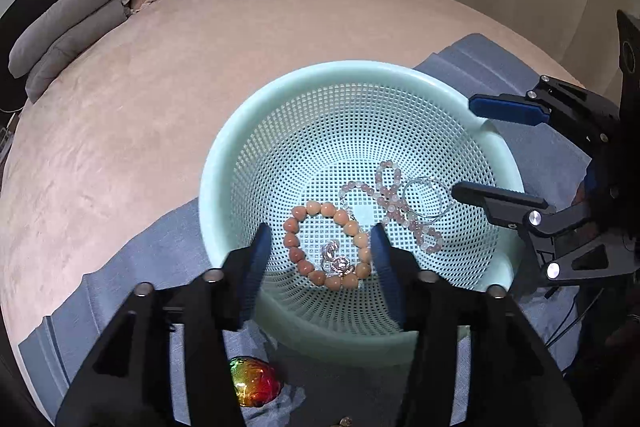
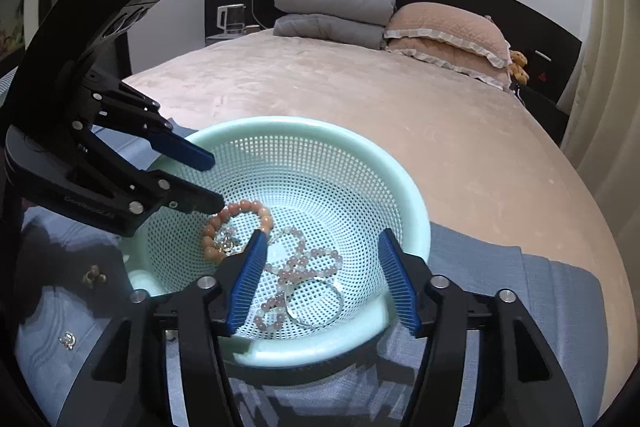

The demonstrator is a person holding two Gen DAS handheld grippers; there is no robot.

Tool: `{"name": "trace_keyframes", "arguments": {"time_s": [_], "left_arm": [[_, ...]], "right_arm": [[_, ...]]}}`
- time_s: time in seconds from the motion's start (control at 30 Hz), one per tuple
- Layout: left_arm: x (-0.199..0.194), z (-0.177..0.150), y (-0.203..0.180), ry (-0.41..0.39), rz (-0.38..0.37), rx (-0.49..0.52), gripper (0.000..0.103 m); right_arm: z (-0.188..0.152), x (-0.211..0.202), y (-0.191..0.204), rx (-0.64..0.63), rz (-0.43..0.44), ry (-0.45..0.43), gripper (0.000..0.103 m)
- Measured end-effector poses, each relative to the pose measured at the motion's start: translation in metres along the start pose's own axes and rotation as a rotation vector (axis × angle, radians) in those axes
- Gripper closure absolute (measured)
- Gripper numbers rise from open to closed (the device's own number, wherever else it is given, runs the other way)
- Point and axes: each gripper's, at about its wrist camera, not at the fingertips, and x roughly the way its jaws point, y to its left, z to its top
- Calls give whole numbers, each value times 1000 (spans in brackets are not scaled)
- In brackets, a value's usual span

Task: Organize jewelry
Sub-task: 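Withdraw both open tools from the basket toward the remaining earrings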

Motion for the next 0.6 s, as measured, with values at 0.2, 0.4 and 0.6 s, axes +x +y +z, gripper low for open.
{"name": "trace_keyframes", "arguments": {"time_s": [0.2, 0.4, 0.6], "left_arm": [[-37, -10, 13, -53, 44, -39, 24], [-68, -38, 23, -57, 101, -77, 9], [-80, -84, 25, -8, 127, -112, 9]], "right_arm": [[2, -35, 2, -33, -29, -71, 18], [-1, -62, 14, -64, -43, -77, 17], [-15, -85, 46, -86, 29, -80, 17]]}}
